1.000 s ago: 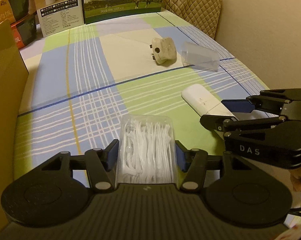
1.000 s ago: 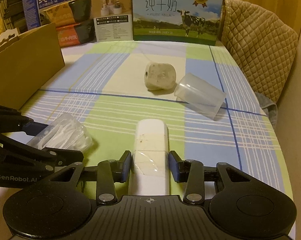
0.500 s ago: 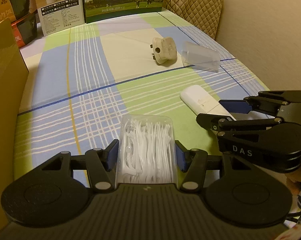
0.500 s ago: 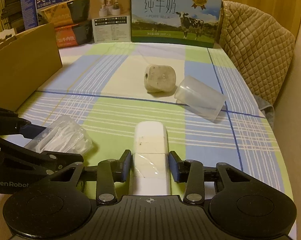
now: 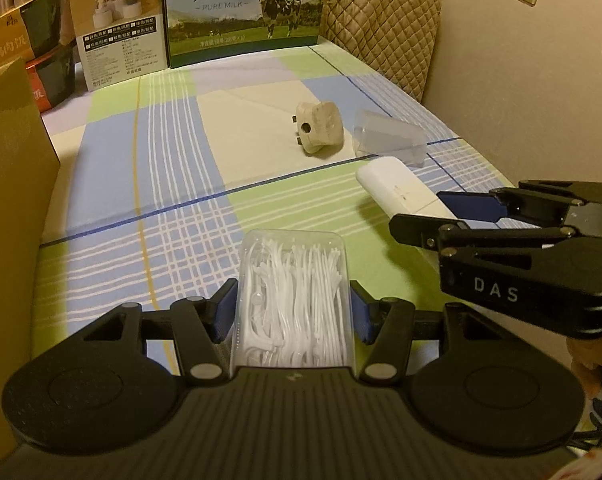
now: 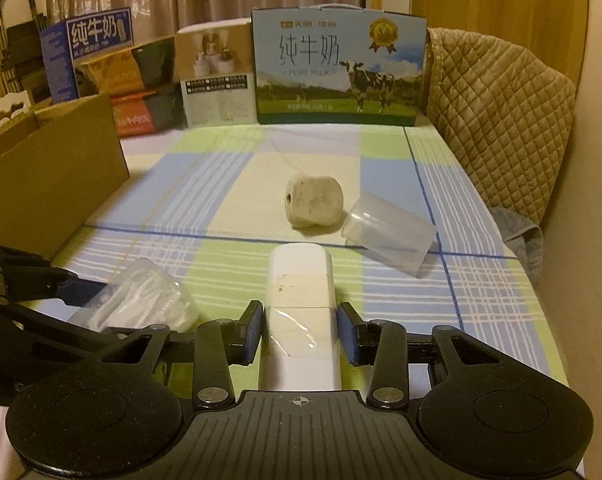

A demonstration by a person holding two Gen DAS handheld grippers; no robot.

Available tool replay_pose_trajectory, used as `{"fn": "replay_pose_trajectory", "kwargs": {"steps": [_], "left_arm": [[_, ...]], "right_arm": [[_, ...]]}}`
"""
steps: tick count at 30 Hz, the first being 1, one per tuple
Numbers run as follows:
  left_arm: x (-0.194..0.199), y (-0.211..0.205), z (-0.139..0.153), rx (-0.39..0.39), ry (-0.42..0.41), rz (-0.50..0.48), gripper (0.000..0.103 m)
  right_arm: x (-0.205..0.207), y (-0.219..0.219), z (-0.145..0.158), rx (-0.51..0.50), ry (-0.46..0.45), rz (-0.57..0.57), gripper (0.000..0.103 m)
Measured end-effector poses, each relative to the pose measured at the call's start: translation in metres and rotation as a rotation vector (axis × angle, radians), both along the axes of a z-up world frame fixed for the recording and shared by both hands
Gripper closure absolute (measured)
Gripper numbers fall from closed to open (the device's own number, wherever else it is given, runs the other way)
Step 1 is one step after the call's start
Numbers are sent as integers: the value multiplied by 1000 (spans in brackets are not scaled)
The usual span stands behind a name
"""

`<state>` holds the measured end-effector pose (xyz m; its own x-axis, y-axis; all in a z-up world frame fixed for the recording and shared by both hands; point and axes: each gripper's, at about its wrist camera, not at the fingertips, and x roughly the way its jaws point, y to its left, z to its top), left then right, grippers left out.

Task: Organize rigid objects
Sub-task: 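Carry the floss-pick box and white bar in both tools over the cardboard box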

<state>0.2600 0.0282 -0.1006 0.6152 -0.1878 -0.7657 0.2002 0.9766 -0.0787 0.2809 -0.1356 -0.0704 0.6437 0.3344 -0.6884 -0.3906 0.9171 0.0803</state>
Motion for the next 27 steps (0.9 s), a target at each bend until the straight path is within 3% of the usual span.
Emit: {"fn": "replay_pose_trajectory", "kwargs": {"steps": [10,20,27], "left_arm": [[-10,-2,16,-14,-40,5,51],[-37,1,51,-21,-105,36,51],[-66,7,79,-11,-128,44,51]], "right_arm": [[-8,-3,24,46,-31,-30,66],[-31,-20,58,128,-60,-123,66],[-60,-13,85,162,-80,-110,66]]}}
